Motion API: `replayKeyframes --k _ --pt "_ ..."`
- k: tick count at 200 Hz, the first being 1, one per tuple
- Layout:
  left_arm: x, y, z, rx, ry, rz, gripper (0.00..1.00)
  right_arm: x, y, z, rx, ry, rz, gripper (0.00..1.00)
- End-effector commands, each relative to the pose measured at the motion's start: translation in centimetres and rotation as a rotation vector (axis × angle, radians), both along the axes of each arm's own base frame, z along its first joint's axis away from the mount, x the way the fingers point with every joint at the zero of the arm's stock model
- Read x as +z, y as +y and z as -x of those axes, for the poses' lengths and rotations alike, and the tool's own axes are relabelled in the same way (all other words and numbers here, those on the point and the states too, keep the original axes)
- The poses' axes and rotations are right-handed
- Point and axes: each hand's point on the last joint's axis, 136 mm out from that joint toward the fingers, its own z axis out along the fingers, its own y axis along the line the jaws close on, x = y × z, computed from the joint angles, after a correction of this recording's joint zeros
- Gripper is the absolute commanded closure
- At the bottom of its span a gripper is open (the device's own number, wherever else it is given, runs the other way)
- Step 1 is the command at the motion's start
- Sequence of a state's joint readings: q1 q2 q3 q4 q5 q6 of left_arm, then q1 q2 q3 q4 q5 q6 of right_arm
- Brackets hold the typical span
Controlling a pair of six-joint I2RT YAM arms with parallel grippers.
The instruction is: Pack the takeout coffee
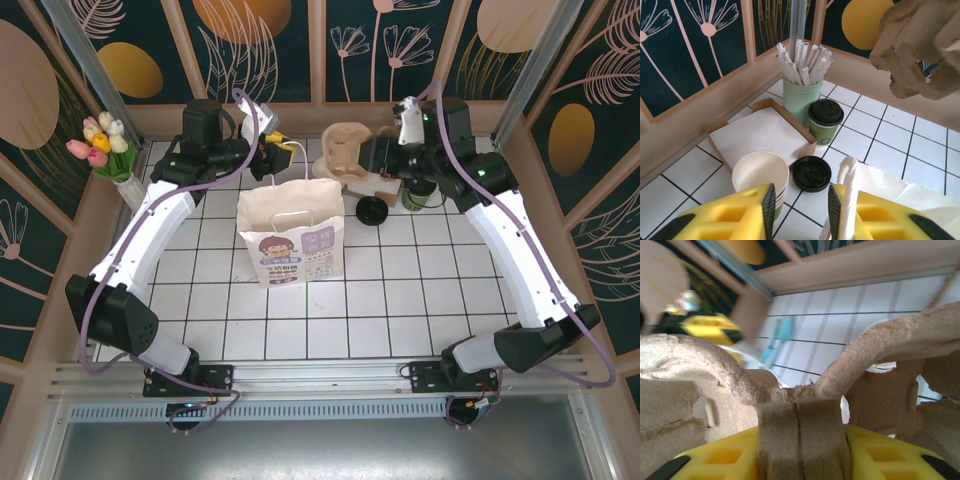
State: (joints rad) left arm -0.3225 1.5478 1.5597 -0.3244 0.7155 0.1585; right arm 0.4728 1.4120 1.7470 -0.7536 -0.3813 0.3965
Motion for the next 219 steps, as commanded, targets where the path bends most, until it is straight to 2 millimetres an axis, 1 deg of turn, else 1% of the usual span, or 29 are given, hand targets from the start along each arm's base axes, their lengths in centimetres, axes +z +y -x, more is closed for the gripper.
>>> replayKeyframes --k 1,10,12,18,38,54,68,79,100,108,127,147,164,192,219 --pt "2.1 -0.4 0.8 -0.041 -0.018 0.057 0.71 3.4 4.1 1.2 0.147 -0.038 -0.154 0.60" --pt "2.0 -0.5 0.8 -0.045 -0.005 0.063 0.74 3.4 5.2 1.0 0.167 -0.032 -0.173 0.60" --pt "1.9 -0.5 0.9 -0.046 -0.002 0.064 0.76 3.4 5.8 1.5 0.186 -0.029 -0.177 0.60" --pt "1.6 -0.5 0.9 -0.047 0.008 0.065 0.79 3.5 6.8 1.7 0.209 -0.027 -0.191 0.60" --pt "1.1 -0.4 0.8 -0.032 0.039 0.071 0.87 3.6 9.3 2.6 0.288 -0.006 -0.238 0.60" --pt "1.2 -0.3 0.7 -0.019 0.049 0.085 0.93 3.0 10.5 3.2 0.331 0.031 -0.255 0.60" --pt "1.0 -0.3 0.7 -0.010 0.050 0.093 0.97 1.7 11.0 3.3 0.338 0.069 -0.241 0.60" --pt "0.7 -0.2 0.7 -0.001 0.054 0.093 1.00 0.4 11.1 3.2 0.332 0.105 -0.234 0.60" --pt "0.5 0.0 0.6 0.013 0.063 0.091 1.00 -1.7 11.2 3.8 0.341 0.165 -0.232 0.60" --pt "0.5 0.0 0.5 0.023 0.067 0.090 1.00 -2.5 10.9 4.1 0.342 0.182 -0.223 0.60" --pt "0.5 0.4 0.0 0.062 0.070 0.087 1.00 -4.9 10.1 4.6 0.322 0.247 -0.169 0.60" --pt "1.0 0.9 -0.4 0.114 0.074 0.096 1.00 -7.0 9.1 5.2 0.298 0.298 -0.113 0.60" --pt "1.9 0.8 -0.3 0.121 0.096 0.147 1.00 -8.1 8.5 5.3 0.270 0.322 -0.080 0.60" --pt "3.8 0.1 1.3 0.066 0.165 0.290 1.00 -9.0 8.1 4.8 0.227 0.342 -0.024 0.60" --pt "4.3 -0.1 2.8 0.066 0.221 0.364 1.00 -9.7 7.4 4.0 0.171 0.344 0.062 0.59"
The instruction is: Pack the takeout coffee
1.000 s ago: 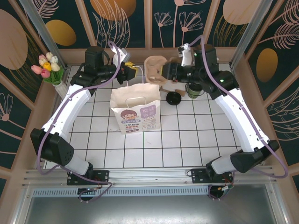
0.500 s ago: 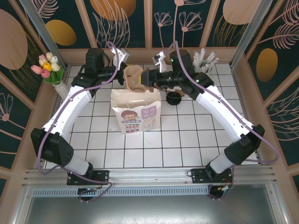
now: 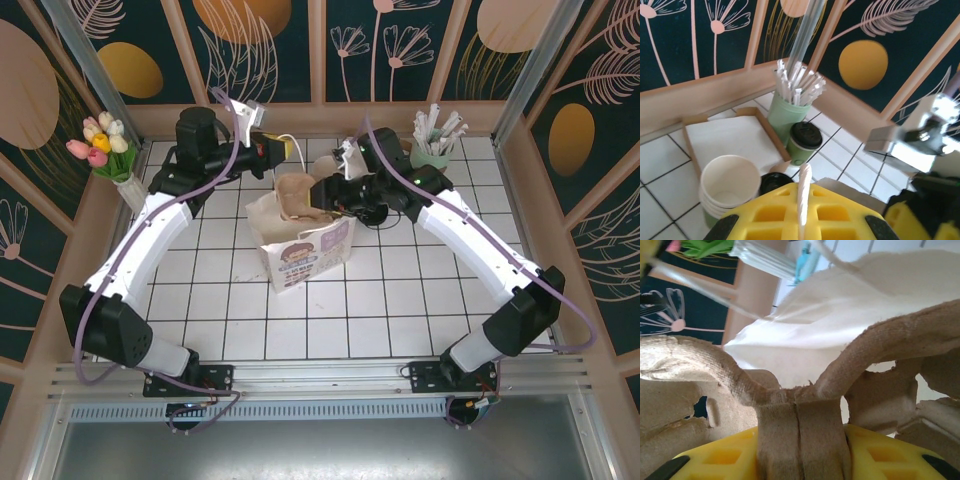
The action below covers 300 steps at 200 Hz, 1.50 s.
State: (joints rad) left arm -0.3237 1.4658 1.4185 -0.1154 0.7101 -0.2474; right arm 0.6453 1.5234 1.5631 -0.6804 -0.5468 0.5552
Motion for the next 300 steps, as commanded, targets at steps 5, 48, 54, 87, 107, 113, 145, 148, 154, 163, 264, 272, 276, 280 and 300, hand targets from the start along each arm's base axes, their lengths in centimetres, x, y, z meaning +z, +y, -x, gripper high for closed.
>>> replayKeyframes --k 5,48,54,87,107,113,145,148,154,163,264,272,276,280,300 --pt "3.0 -0.4 2.3 -0.026 0.018 0.138 1.00 0.0 -1.0 -0.4 -0.035 -0.029 0.108 0.59" --pt "2.3 -2.4 4.3 -0.092 0.061 0.108 1.00 -1.5 -0.6 -0.6 0.004 -0.066 0.254 0.59" --pt "2.3 -2.4 4.2 -0.090 0.068 0.104 1.00 -1.8 -0.7 -0.7 0.006 -0.067 0.280 0.59" --pt "2.8 -1.9 3.0 -0.018 0.092 0.090 1.00 -3.4 -2.0 -0.6 0.005 -0.070 0.396 0.59" --pt "2.6 -1.5 1.9 0.038 0.103 0.079 1.00 -3.6 -2.8 -0.2 0.002 -0.080 0.428 0.59" --pt "2.5 -1.4 1.6 0.057 0.110 0.076 1.00 -3.7 -3.1 -0.2 -0.006 -0.083 0.441 0.59" --pt "3.1 -2.3 1.8 0.000 0.144 0.126 1.00 -4.9 -3.4 -0.5 -0.027 -0.076 0.514 0.59" --pt "3.1 -2.5 1.9 -0.013 0.150 0.132 1.00 -5.0 -3.2 -0.5 -0.025 -0.078 0.519 0.59" --pt "3.1 -2.7 2.0 -0.028 0.164 0.142 1.00 -5.2 -2.8 -0.6 -0.022 -0.083 0.524 0.59" --pt "2.8 -2.9 2.1 -0.039 0.181 0.148 1.00 -5.5 -2.2 -0.7 -0.016 -0.089 0.524 0.59" --pt "2.0 -1.5 -2.4 0.186 0.256 0.112 1.00 -7.2 -1.8 -1.9 0.008 -0.156 0.585 0.60" --pt "1.8 -1.1 -3.1 0.226 0.258 0.106 1.00 -7.0 -1.9 -1.8 0.009 -0.163 0.584 0.60" --pt "1.7 -1.0 -3.4 0.244 0.260 0.103 1.00 -6.9 -1.9 -1.8 0.009 -0.166 0.582 0.60" --pt "1.7 -0.8 -3.6 0.259 0.260 0.105 1.00 -6.9 -1.9 -1.7 0.011 -0.168 0.581 0.60" --pt "2.1 -0.5 -4.3 0.297 0.254 0.129 1.00 -7.3 -2.1 -1.3 0.036 -0.165 0.588 0.60"
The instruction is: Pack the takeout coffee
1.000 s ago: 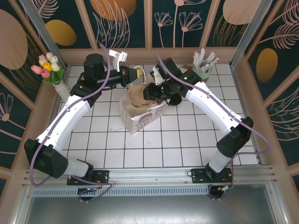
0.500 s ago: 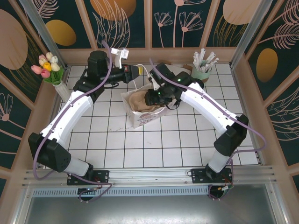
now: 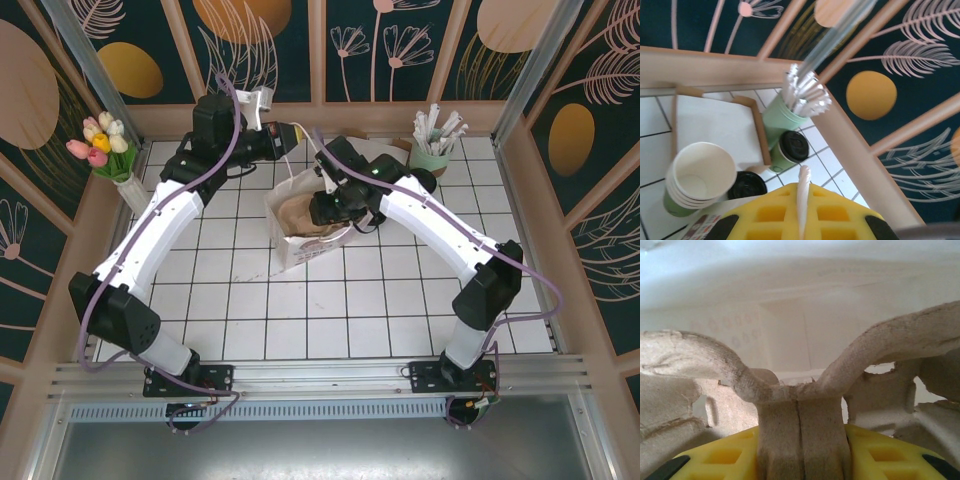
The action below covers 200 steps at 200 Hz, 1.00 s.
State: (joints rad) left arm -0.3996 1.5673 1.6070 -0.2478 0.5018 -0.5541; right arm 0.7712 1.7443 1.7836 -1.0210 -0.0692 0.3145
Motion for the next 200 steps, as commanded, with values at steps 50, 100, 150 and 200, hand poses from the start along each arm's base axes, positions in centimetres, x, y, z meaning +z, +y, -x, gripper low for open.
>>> replayKeyframes --k 50,100,150,200 --pt "2.4 -0.4 -0.4 -0.007 -0.044 0.078 1.00 -2.3 0.4 0.4 0.065 0.035 0.050 0.60" --pt "2.7 -1.6 1.4 -0.125 -0.056 0.101 0.99 -3.0 0.9 -0.6 0.059 0.046 0.052 0.60" --pt "4.5 -0.9 4.9 -0.202 -0.201 0.057 0.64 -3.6 1.1 -0.6 0.043 0.074 0.046 0.60" --pt "3.3 0.2 13.0 -0.292 -0.473 -0.075 0.19 -3.6 1.2 -0.7 0.026 0.091 0.030 0.60"
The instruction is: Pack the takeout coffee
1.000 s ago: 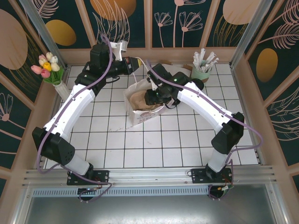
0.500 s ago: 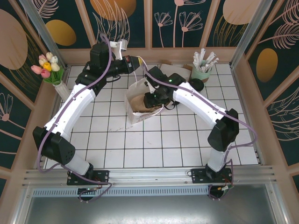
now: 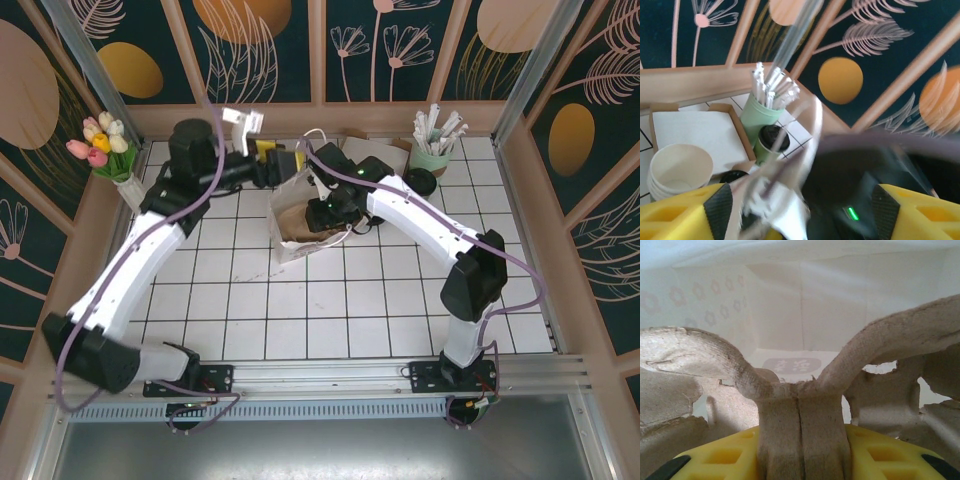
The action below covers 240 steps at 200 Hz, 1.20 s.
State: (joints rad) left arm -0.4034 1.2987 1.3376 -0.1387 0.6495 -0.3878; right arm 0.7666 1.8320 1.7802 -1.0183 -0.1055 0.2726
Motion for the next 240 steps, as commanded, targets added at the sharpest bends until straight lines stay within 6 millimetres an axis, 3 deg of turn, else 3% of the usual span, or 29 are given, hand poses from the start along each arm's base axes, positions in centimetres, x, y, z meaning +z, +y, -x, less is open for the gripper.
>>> replayKeyframes --k 1,44,79,114,160,176,196,206,240 --pt "1.7 -0.8 5.1 -0.110 -0.259 -0.052 0.19 0.1 0.3 -0.3 -0.024 0.021 -0.017 0.60" --pt "-0.7 -2.3 9.5 -0.257 -0.319 -0.095 0.16 0.1 0.3 -0.5 -0.045 0.033 -0.016 0.60" --pt "0.4 -4.4 13.9 -0.463 -0.404 -0.035 0.16 0.1 0.2 -0.5 -0.062 0.040 -0.013 0.60" --pt "-1.7 -5.8 13.1 -0.415 -0.418 -0.126 0.17 0.1 0.0 -0.7 -0.076 0.043 0.002 0.60" --pt "-5.2 -8.9 14.0 -0.462 -0.396 -0.228 0.25 0.0 -0.3 -0.7 -0.092 0.043 0.014 0.60" --pt "-6.0 -9.1 12.9 -0.404 -0.400 -0.267 0.34 -0.1 -0.2 -0.7 -0.094 0.047 0.013 0.61" --pt "-6.0 -9.0 12.7 -0.396 -0.401 -0.283 0.62 -0.2 -0.2 -0.7 -0.101 0.054 0.012 0.60" --pt "-5.5 -9.1 13.6 -0.436 -0.409 -0.259 0.70 -0.4 -0.2 -0.7 -0.108 0.059 0.015 0.60" --pt "-4.4 -8.9 16.9 -0.586 -0.450 -0.167 0.84 -1.1 -0.1 -1.2 -0.138 0.071 0.011 0.60"
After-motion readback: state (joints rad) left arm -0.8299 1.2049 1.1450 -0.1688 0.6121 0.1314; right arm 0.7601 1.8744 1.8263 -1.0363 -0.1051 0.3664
